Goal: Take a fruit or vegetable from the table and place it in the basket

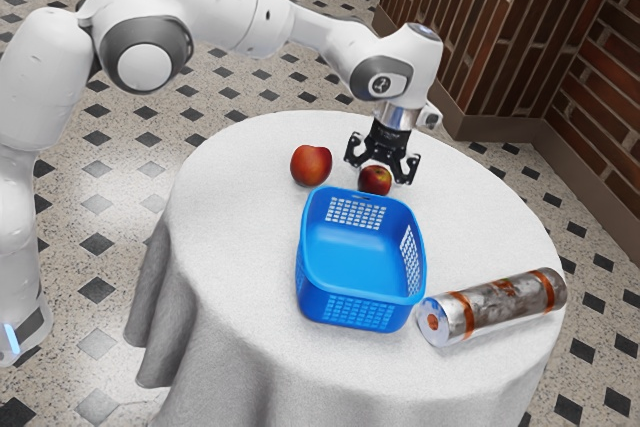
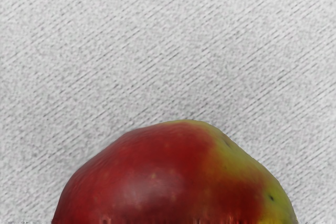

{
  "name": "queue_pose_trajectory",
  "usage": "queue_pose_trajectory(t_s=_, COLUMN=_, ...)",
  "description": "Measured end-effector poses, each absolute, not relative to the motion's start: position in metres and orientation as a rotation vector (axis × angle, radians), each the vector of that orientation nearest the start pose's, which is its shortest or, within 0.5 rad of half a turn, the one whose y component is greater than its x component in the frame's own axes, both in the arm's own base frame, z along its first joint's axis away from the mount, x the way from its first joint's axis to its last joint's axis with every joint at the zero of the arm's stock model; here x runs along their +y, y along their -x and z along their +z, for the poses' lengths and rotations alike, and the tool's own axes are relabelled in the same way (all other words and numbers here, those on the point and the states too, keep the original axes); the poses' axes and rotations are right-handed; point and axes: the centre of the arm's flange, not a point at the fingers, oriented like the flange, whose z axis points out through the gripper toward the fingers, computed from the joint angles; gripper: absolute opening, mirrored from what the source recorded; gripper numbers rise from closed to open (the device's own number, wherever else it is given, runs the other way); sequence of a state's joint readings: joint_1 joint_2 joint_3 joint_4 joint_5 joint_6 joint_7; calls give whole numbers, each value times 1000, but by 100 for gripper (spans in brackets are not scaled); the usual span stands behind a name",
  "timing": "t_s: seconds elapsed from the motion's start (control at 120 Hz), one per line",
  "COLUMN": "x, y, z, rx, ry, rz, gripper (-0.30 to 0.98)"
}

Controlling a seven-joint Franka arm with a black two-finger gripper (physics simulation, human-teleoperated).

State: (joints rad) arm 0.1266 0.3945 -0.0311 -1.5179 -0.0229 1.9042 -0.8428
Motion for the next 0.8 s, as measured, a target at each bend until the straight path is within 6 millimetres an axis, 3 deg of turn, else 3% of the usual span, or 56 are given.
queue_pose_trajectory(t_s=0.117, x=65, y=-667, z=460, rx=-1458, ry=2826, rz=-26, gripper=24)
queue_pose_trajectory(t_s=0.167, x=63, y=-661, z=485, rx=-1461, ry=2833, rz=-84, gripper=16)
queue_pose_trajectory(t_s=0.208, x=58, y=-656, z=510, rx=-1458, ry=2843, rz=-141, gripper=25)
queue_pose_trajectory(t_s=0.267, x=35, y=-645, z=543, rx=-1424, ry=2869, rz=-217, gripper=33)
queue_pose_trajectory(t_s=0.342, x=1, y=-632, z=578, rx=-1358, ry=2891, rz=-312, gripper=34)
queue_pose_trajectory(t_s=0.425, x=-64, y=-605, z=601, rx=-1233, ry=2922, rz=-374, gripper=35)
queue_pose_trajectory(t_s=0.525, x=-137, y=-572, z=603, rx=-1122, ry=2953, rz=-383, gripper=35)
queue_pose_trajectory(t_s=0.625, x=-186, y=-527, z=594, rx=-1074, ry=2967, rz=-353, gripper=34)
queue_pose_trajectory(t_s=0.683, x=-181, y=-511, z=587, rx=-1135, ry=2935, rz=-334, gripper=34)
queue_pose_trajectory(t_s=0.742, x=-160, y=-510, z=583, rx=-1244, ry=2883, rz=-324, gripper=34)
queue_pose_trajectory(t_s=0.8, x=-152, y=-510, z=580, rx=-1319, ry=2847, rz=-317, gripper=35)
